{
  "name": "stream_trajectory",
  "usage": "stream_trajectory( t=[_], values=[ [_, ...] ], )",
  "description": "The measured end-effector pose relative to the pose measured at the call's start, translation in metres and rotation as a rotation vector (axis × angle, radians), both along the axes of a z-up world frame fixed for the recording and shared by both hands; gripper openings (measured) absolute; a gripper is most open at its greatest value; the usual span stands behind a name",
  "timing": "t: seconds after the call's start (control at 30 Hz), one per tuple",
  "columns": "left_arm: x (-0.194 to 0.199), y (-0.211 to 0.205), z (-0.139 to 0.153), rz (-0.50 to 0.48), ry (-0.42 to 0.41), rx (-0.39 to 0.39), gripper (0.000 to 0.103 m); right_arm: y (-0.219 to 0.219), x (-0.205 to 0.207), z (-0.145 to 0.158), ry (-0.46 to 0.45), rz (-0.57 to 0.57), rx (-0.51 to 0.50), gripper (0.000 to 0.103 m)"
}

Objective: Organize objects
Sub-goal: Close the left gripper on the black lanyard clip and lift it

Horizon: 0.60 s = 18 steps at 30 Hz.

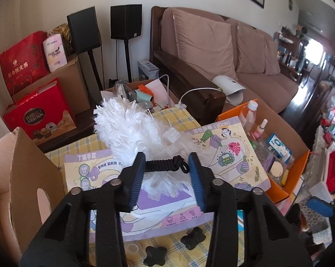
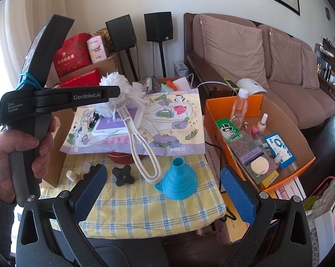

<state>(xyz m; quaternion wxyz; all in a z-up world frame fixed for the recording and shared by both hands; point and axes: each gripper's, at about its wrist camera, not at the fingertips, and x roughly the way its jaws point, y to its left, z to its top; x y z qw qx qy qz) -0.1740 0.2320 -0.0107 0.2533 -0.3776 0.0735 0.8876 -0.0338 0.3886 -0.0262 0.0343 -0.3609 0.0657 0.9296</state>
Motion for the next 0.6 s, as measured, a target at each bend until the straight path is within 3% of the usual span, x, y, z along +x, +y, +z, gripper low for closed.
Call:
stream_trajectory(
  t=[0.17, 0.37, 0.6],
  values=[
    [-0.002, -0.007, 0.002, 0.006, -0.021, 0.048, 0.024, 0.001, -0.001, -0.003, -0.008, -0.001, -0.010, 0.103],
    [-0.010, -0.024, 0.013, -0.005, -0.091, 0.171, 0.015, 0.001, 0.000, -0.004, -0.006, -0.001, -0.007, 0.103],
    [-0.018, -0.045, 0.029, 0.005, -0.118, 0.268, 0.011, 0.004, 0.001, -0.005, -0.007, -0.007, -0.014, 0.103]
  ],
)
